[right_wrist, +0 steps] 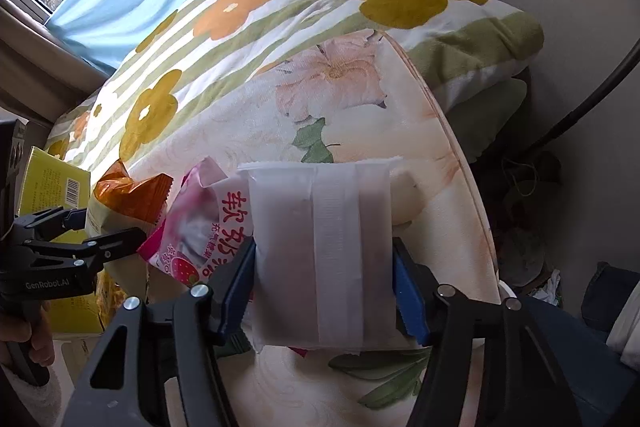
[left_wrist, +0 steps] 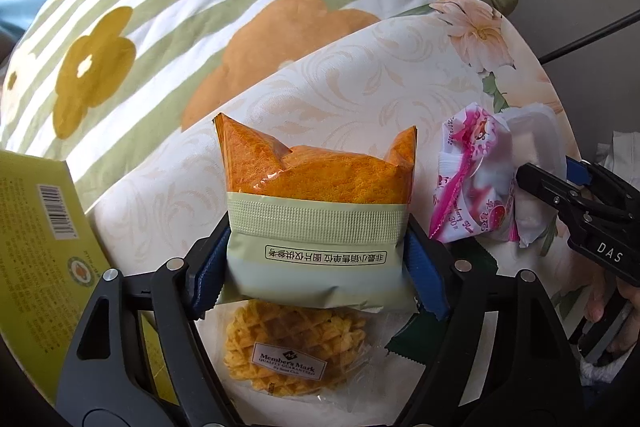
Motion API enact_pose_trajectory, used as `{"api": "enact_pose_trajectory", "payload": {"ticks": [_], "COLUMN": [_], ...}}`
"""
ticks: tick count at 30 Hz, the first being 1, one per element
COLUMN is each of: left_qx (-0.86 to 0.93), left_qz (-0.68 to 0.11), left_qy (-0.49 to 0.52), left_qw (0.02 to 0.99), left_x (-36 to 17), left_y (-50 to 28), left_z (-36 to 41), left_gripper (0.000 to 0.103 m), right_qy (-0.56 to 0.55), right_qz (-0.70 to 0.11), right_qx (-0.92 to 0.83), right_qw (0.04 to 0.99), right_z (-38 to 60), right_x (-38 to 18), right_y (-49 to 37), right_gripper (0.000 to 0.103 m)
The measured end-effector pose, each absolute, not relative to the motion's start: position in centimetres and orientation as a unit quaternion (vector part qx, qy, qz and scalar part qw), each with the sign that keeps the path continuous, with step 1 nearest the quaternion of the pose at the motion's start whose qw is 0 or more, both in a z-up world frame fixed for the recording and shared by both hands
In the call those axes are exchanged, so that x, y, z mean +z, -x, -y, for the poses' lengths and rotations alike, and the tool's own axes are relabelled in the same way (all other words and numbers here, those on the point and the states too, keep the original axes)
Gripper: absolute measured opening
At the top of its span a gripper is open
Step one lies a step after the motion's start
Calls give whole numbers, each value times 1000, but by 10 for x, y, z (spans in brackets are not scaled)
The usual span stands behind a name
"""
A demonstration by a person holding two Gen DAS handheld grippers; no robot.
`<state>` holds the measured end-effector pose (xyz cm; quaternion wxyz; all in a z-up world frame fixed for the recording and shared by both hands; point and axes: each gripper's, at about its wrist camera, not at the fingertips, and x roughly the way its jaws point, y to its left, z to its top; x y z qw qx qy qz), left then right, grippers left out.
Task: Organize snacks
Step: 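Carry both packs over the yellow box and release them inside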
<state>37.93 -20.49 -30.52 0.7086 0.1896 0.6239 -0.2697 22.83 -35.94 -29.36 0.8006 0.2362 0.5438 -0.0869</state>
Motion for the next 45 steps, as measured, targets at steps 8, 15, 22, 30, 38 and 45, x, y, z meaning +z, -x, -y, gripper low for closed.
{"api": "enact_pose_trajectory", "payload": {"ticks": [8,15,22,30,38,45], "left_qx": [-258,-244,-206,-129,-69,-35], "left_qz": [-605,-571,-524,-495,-469,-477], "left_qy": [-169,-142,-94,-35,16,38], "left_qw": [734,771,821,859,880,878], "left_x": [-275,-224,-162,-112,-84,-94], "left_y": [-373,-361,-349,-339,-328,-333], "left_z": [200,196,173,105,1,-91], "left_gripper": [76,75,75,75,76,76], "right_qy": [-228,-210,-164,-121,-82,-76], "right_qz": [-525,-496,-463,-432,-410,-407], "right_qx": [-68,-30,39,132,191,219], "right_qw": [817,842,870,884,888,883], "right_z": [359,356,339,293,220,140], "right_x": [-271,-230,-180,-140,-109,-102], "right_y": [-222,-214,-219,-240,-254,-273], "right_gripper": [58,58,58,58,58,58]}}
